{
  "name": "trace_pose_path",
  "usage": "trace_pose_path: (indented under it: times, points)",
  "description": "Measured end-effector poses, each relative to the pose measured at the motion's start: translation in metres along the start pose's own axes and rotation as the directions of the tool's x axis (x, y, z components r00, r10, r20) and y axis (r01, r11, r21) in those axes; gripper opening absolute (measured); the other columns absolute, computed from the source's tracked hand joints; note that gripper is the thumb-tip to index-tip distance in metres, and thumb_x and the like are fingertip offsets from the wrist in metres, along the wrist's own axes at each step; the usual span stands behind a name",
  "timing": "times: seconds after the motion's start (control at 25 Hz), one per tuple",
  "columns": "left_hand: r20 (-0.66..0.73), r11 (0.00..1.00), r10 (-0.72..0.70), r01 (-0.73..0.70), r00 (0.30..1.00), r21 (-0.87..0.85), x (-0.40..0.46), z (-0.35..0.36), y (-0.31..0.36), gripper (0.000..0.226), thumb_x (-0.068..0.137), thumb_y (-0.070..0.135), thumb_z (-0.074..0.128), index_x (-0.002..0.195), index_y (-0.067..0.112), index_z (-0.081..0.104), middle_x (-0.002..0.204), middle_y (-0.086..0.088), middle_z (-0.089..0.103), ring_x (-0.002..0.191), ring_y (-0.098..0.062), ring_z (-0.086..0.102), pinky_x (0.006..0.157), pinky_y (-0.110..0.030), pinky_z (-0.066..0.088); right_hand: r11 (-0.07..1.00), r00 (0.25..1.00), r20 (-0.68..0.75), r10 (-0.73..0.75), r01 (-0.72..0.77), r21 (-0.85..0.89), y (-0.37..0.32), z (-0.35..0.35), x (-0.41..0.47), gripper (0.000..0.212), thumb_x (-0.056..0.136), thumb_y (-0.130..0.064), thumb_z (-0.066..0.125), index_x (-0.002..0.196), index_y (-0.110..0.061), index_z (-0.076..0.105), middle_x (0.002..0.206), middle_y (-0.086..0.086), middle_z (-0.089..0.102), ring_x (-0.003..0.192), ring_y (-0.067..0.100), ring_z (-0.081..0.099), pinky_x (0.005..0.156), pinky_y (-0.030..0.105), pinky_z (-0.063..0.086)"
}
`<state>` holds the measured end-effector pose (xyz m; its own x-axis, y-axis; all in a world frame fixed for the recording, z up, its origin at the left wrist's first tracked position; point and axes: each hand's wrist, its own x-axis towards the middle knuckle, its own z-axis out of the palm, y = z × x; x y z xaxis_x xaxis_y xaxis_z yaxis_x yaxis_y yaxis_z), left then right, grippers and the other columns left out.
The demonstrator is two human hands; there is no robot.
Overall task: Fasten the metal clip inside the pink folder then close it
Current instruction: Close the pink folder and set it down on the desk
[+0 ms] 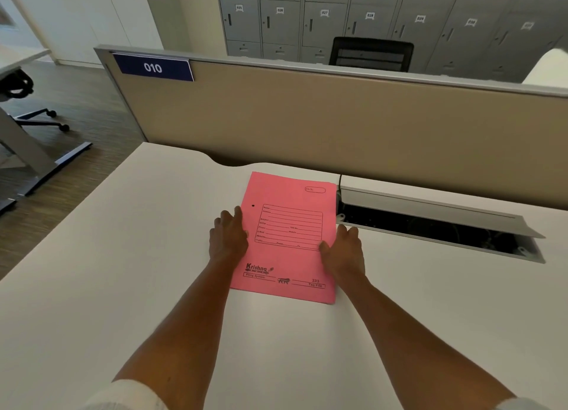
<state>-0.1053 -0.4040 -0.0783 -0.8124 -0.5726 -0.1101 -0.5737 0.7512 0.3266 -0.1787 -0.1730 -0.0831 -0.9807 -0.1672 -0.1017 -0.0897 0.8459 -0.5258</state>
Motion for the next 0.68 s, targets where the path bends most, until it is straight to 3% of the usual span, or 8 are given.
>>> trace_pose_path:
  times: [0.16,0.32,0.4,0.48,0.68]
  points:
    - [-0.056,0.984,0.179,-0.178,0.982,0.020,-0.015,0.007,0.023,0.058,0.100,0.028,0.042,0.154,0.013,0.024,0.153,-0.012,0.039,0.134,-0.033,0.045,0.109,-0.049,0.039,0.982,0.983,-0.090,-0.161,0.150,-0.119,-0.010,0.005,-0.007,0.045,0.095,-0.038,0.049,0.130,-0.011,0.042,0.130,0.013,0.048,0.110,0.027,0.052,0.094,0.041,0.048]
    - [0.072,0.923,0.371,-0.377,0.926,0.084,-0.030,0.035,0.044,0.058,0.104,0.024,0.028,0.158,0.014,0.008,0.167,-0.007,0.008,0.154,-0.025,0.007,0.125,-0.042,0.007,0.953,0.966,0.005,-0.259,0.256,-0.160,-0.020,0.022,-0.012,0.053,0.096,-0.033,0.046,0.141,-0.007,0.036,0.145,0.015,0.044,0.129,0.031,0.045,0.111,0.044,0.038]
    - [0.130,0.911,0.395,-0.407,0.909,0.075,-0.035,0.047,0.050,0.060,0.105,0.029,0.025,0.158,0.013,0.001,0.167,-0.008,-0.001,0.154,-0.024,-0.003,0.126,-0.042,0.001,0.940,0.961,0.083,-0.264,0.276,-0.199,-0.017,0.030,-0.012,0.060,0.100,-0.034,0.037,0.151,-0.007,0.021,0.159,0.016,0.024,0.146,0.033,0.023,0.122,0.044,0.018]
    - [0.154,0.908,0.397,-0.412,0.905,0.079,-0.040,0.057,0.050,0.062,0.106,0.035,0.023,0.158,0.012,-0.002,0.167,-0.008,-0.005,0.154,-0.025,-0.007,0.126,-0.043,-0.001,0.928,0.953,0.135,-0.271,0.296,-0.227,-0.008,0.037,-0.012,0.063,0.102,-0.038,0.028,0.154,-0.009,0.009,0.164,0.013,0.009,0.151,0.030,0.006,0.123,0.043,0.005]
    - [0.123,0.900,0.397,-0.412,0.910,0.141,-0.041,0.074,0.041,0.065,0.104,0.043,0.018,0.157,0.015,-0.007,0.167,-0.006,-0.007,0.154,-0.023,-0.010,0.124,-0.045,-0.006,0.892,0.946,0.120,-0.301,0.324,-0.316,0.011,0.054,-0.017,0.070,0.098,-0.048,0.014,0.155,-0.010,0.001,0.164,0.012,0.001,0.151,0.029,-0.001,0.123,0.044,-0.003]
